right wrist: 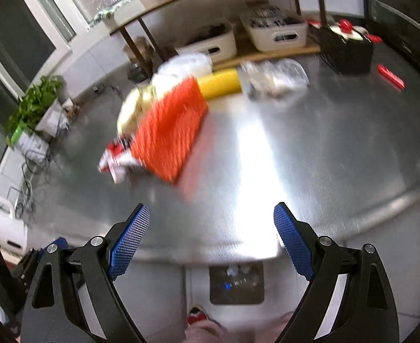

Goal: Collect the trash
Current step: 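Grasp the red-white wrapper with left tool while right tool grasps the orange net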

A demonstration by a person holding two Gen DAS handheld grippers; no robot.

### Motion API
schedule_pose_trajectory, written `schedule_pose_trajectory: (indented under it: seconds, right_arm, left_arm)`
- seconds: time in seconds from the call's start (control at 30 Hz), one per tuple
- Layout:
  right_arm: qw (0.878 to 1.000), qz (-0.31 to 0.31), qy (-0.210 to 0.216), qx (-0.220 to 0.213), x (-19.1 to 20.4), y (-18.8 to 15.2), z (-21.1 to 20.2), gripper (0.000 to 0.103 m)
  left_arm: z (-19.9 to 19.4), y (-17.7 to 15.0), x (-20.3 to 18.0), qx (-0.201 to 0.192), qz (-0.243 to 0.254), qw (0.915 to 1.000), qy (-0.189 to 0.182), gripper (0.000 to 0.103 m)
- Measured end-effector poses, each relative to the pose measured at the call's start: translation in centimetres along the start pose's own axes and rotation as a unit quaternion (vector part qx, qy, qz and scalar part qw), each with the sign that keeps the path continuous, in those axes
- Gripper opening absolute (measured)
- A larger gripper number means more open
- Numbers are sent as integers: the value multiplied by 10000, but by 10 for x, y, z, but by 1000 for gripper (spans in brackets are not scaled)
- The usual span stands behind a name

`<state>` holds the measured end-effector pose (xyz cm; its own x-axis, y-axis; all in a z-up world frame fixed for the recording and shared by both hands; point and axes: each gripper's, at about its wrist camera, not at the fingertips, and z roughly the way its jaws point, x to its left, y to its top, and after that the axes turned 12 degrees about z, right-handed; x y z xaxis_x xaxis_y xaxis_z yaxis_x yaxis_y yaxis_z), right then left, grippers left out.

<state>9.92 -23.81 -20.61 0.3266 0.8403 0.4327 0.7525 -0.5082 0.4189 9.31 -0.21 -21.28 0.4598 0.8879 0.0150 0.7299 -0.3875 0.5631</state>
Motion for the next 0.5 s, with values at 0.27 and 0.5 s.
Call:
schedule_pose_trajectory:
  seconds: [0.27,0.5]
  right_arm:
    - [9996,-227,164,-4,45,42,36,89]
    - [9990,-169,300,277,64,58,66,88]
  left_arm:
    - [17,46,5,-203,220,9995,-77,71]
    - [49,66,13,-102,296,9988,-365,55]
